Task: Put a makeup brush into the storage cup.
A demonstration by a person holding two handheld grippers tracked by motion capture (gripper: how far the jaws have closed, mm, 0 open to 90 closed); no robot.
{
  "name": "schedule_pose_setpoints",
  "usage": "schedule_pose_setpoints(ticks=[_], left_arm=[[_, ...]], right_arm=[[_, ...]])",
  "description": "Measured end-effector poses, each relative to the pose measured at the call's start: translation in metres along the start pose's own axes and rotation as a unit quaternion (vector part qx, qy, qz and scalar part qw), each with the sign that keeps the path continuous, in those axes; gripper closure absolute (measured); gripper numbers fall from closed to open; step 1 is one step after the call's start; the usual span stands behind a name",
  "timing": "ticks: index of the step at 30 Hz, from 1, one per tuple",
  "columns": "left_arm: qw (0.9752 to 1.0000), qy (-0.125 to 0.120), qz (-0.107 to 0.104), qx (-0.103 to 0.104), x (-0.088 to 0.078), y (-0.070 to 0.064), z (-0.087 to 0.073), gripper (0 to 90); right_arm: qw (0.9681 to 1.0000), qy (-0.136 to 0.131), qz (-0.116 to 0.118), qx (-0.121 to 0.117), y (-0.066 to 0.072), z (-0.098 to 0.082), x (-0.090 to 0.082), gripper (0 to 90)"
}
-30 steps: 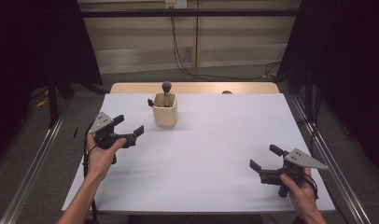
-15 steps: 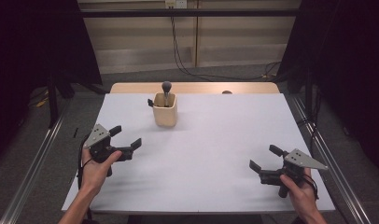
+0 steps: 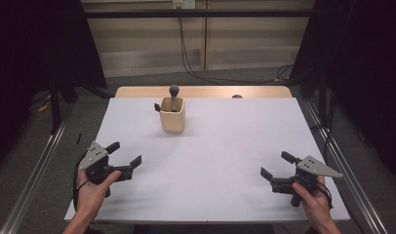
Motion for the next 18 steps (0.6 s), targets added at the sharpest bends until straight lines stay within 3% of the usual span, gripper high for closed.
schedule_pose_setpoints(ticks=[2,8,18], left_arm=[[0.9999,0.001,-0.008,-0.006,-0.004,-0.002,-0.001,3.7],[1.0,0.0,-0.002,0.004,-0.013,-0.009,-0.008,3.6],[1.0,0.002,0.004,-0.001,-0.028,-0.013,-0.018,3.1]], right_arm=[[1.0,0.0,-0.001,0.001,0.0,0.0,0.0,0.0],[1.0,-0.002,-0.003,0.0,0.0,0.0,-0.002,0.0],[1.0,-0.001,-0.008,0.003,-0.002,-0.002,-0.007,0.0]])
Point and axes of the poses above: each handheld gripper's, and its own axes: x roughly forward along the jaws, z roughly out of its top, y roughly to its left, the point moved 1 cm from there along x, roughly forward along the jaws, and after that the axes turned 2 degrees about -x, right-handed, at the moved point
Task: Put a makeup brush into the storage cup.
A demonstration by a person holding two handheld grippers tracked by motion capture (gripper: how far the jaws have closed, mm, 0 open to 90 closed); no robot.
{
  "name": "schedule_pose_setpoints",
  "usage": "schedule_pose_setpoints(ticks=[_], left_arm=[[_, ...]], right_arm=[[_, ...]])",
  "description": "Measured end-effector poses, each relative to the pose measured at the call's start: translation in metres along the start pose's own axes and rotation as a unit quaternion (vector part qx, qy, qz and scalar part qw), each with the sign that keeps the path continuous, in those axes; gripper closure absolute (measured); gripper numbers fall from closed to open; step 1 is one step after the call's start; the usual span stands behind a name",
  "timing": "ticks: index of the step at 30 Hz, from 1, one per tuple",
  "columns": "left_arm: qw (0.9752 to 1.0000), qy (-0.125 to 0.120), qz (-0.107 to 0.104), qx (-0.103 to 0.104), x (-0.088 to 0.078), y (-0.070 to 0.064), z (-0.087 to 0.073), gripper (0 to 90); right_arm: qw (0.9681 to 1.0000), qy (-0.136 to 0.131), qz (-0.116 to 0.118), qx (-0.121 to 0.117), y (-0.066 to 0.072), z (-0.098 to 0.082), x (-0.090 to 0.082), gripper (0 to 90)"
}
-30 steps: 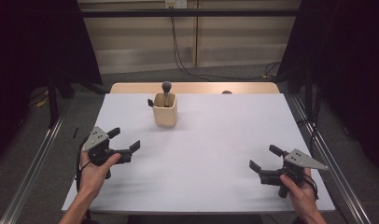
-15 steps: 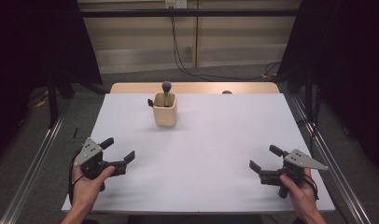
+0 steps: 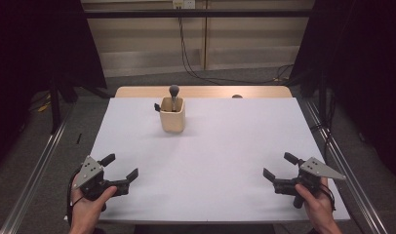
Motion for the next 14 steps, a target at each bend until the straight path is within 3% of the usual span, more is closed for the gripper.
schedule_pose_setpoints(ticks=[6,8,9,10,12,14], left_arm=[[0.9999,0.0,0.003,0.011,-0.0048,-0.0008,-0.0045,3.1],[1.0,0.0,0.001,0.003,-0.0049,0.0011,-0.0044,3.1],[1.0,0.0,0.003,0.009,-0.0055,0.0012,-0.0044,3.1],[0.9999,-0.007,0.013,0.008,-0.0064,0.0006,-0.0042,3.1],[0.9999,-0.011,0.01,-0.001,-0.007,0.0016,-0.0036,3.2],[0.9994,-0.022,0.027,0.002,-0.0091,0.0012,-0.003,4.1]], right_arm=[[1.0,-0.001,-0.002,-0.001,0.0009,-0.0006,-0.0018,0.0],[1.0,0.0,-0.002,-0.002,0.0008,-0.0008,-0.0017,0.0],[1.0,0.001,-0.003,-0.002,0.0005,-0.001,-0.0016,0.0],[1.0,0.001,-0.002,-0.002,0.0004,-0.001,-0.0017,0.0],[1.0,0.001,-0.004,-0.001,-0.0001,-0.0009,-0.0015,0.0],[1.0,0.0,-0.002,0.0,-0.0002,-0.001,-0.0011,0.0]])
Point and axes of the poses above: each handheld gripper's, and its own axes: x roughly forward along the jaws, z roughly out of its top, y roughly to its left, the point moved 1 cm from there along x, roughly forward along the jaws, and after that the axes turned 2 degrees about -x, right-handed, at the moved point
